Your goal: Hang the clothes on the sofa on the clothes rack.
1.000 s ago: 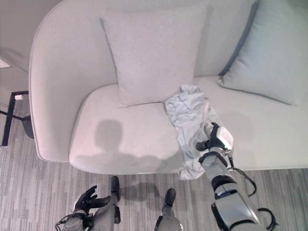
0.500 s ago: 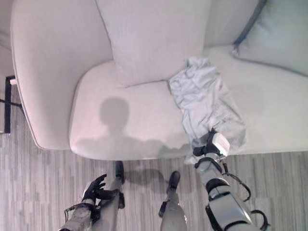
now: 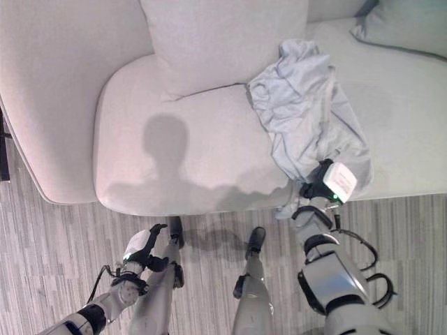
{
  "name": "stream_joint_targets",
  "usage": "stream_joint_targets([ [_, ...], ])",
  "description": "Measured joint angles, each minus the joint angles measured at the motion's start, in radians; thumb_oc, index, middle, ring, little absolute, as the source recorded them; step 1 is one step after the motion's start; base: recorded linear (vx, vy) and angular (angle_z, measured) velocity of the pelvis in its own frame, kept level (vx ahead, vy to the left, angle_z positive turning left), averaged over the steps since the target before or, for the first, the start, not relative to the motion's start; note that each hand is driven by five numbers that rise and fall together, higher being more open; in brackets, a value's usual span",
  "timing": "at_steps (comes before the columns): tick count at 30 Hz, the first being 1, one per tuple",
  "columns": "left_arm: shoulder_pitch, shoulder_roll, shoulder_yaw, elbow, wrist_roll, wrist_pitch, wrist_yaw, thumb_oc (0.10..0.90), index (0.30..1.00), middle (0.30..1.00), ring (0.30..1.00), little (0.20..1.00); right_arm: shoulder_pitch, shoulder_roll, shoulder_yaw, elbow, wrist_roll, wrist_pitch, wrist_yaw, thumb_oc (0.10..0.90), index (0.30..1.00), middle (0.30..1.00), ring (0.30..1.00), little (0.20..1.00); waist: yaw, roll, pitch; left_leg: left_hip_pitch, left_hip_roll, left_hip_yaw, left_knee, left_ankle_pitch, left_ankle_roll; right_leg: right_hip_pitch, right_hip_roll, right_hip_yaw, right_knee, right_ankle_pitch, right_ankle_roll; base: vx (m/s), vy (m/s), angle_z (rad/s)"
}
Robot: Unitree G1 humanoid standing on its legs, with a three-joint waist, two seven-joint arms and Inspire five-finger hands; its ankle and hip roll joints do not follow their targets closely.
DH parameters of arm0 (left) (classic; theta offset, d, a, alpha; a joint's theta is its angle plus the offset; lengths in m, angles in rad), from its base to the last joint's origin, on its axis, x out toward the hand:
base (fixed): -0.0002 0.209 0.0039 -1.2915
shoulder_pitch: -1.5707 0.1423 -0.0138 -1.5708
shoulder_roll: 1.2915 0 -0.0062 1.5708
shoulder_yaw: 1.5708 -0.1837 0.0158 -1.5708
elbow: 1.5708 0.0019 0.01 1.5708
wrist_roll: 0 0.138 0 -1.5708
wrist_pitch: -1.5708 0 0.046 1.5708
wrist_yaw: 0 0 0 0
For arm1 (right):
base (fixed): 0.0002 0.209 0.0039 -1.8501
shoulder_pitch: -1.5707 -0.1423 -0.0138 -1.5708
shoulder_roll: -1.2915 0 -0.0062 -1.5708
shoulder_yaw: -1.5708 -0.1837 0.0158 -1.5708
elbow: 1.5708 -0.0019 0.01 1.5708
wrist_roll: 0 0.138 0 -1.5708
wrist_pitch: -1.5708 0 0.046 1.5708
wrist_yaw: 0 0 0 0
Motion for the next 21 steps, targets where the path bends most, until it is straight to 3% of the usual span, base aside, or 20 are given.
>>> stream_joint_targets([
  [7, 0.0, -0.003, 0.022, -0.002, 0.0, 0.0, 0.001, 0.8, 0.9, 0.9, 0.9, 0.9, 0.094, 0.083, -0.024, -0.062, 0.081, -0.016, 0.102, 0.4, 0.3, 0.3, 0.3, 0.3, -0.016, -0.005, -0.003, 0.05, 0.006, -0.006, 0.0, 0.0, 0.001, 0.051, 0.006, -0.002, 0.0, -0.005, 0.001, 0.0, 0.0, 0.0],
  [12, 0.002, -0.013, 0.031, 0.028, -0.001, 0.002, -0.006, 0.8, 0.9, 0.9, 0.9, 0.9, 0.174, 0.193, -0.066, -0.099, 0.23, -0.042, 0.194, 0.4, 0.3, 0.3, 0.3, 0.3, -0.016, -0.015, -0.02, 0.077, 0.008, -0.013, 0.0, -0.002, 0.002, 0.082, 0.008, -0.003, 0.0, -0.007, 0.001, 0.03, -0.008, 0.02],
  [13, 0.022, -0.014, 0.046, 0.026, -0.002, 0.014, -0.009, 0.8, 0.9, 0.9, 0.9, 0.9, 0.229, 0.247, -0.063, -0.174, 0.288, -0.042, 0.223, 0.4, 0.3, 0.3, 0.3, 0.3, -0.015, -0.031, -0.042, 0.082, 0.008, -0.015, 0.0, -0.002, 0.002, 0.088, 0.008, -0.004, 0.0, -0.007, 0.001, 0.08, -0.036, 0.02],
  [17, 0.118, -0.007, 0.142, -0.046, -0.041, 0.021, -0.036, 0.8, 0.9, 0.9, 0.9, 0.9, 0.401, 0.266, 0.008, -0.556, 0.387, -0.058, 0.29, 0.4, 0.3, 0.3, 0.3, 0.3, -0.012, -0.065, -0.07, 0.162, 0.007, -0.02, -0.001, -0.013, 0.007, 0.176, 0.008, -0.016, -0.001, -0.02, 0.005, 0.09, -0.048, 0.07],
  [21, 0.197, 0.023, 0.176, -0.113, -0.08, 0.02, -0.073, 0.8, 0.9, 0.9, 0.9, 0.9, 0.398, 0.2, 0.004, -0.79, 0.401, -0.081, 0.318, 0.4, 0.3, 0.3, 0.3, 0.3, 0.001, -0.092, -0.118, 0.22, 0.009, -0.02, -0.001, -0.031, 0.0, 0.236, 0.009, -0.018, -0.004, -0.033, 0.01, 0.07, -0.015, 0.03],
])
